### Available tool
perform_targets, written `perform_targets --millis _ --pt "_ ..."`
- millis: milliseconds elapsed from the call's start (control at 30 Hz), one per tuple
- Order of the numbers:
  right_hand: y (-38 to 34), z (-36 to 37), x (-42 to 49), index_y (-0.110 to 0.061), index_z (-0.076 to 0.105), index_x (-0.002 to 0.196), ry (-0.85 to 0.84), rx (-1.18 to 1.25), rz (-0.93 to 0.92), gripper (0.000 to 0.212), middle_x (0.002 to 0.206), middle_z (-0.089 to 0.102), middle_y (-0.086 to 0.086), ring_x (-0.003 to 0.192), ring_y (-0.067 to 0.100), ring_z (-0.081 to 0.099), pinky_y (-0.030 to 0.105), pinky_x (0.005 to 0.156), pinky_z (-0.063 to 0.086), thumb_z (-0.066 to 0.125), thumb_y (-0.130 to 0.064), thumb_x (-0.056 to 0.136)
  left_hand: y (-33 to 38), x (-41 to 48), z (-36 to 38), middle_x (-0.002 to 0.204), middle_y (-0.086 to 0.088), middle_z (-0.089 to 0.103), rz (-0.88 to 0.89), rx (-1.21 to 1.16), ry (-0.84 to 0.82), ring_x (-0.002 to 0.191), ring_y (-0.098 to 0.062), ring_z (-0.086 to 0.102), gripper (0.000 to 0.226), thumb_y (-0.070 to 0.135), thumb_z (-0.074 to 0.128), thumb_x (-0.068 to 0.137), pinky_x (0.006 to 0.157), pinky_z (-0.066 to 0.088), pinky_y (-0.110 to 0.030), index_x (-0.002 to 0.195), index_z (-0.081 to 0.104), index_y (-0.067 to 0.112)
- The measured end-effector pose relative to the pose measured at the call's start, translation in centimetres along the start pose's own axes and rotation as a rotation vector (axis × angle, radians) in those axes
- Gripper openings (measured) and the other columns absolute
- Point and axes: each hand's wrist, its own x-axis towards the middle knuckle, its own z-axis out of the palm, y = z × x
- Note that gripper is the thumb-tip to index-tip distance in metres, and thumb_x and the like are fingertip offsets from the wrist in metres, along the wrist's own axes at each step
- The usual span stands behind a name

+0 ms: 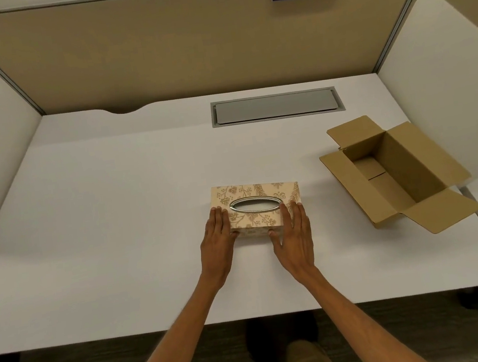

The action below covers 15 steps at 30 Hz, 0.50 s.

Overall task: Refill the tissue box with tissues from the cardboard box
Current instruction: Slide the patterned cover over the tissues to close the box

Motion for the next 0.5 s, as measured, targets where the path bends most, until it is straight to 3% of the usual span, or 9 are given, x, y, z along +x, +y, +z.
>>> perform_targets --millis 100,367,500 --pt "-0.1 0.1 0.1 -0.011 0.021 0.155 -0.015 -0.011 -0.010 0.073 0.163 0.018 0.012 0.152 0.026 0.010 0.050 0.122 0.021 0.054 -0.033 0.093 0.0 -0.1 0.2 0.158 -0.017 0.028 -0.035 -0.038 -0.031 0.148 -0.030 0.027 0.068 0.021 0.061 0.095 0.096 0.055 -0.043 0.150 0.027 0.000" --pt "0.4 -0.1 1.1 -0.013 0.010 0.157 -0.088 -0.074 -0.020 0.075 0.166 0.007 0.008 0.153 0.023 0.001 0.051 0.124 0.009 0.047 -0.037 0.095 0.6 -0.2 0.5 0.160 -0.018 0.023 -0.063 -0.028 -0.052 0.150 -0.029 0.020 0.064 0.022 0.053 0.100 0.107 0.048 -0.042 0.151 0.023 0.000" --pt "0.5 -0.4 1.1 -0.016 0.007 0.157 -0.113 -0.119 -0.025 0.076 0.166 0.004 0.007 0.154 0.022 0.000 0.052 0.124 0.007 0.042 -0.043 0.096 0.8 -0.5 0.6 0.159 -0.019 0.025 -0.033 0.047 -0.011 0.149 -0.032 0.022 0.059 0.025 0.046 0.103 0.120 0.030 -0.045 0.150 0.025 -0.002"
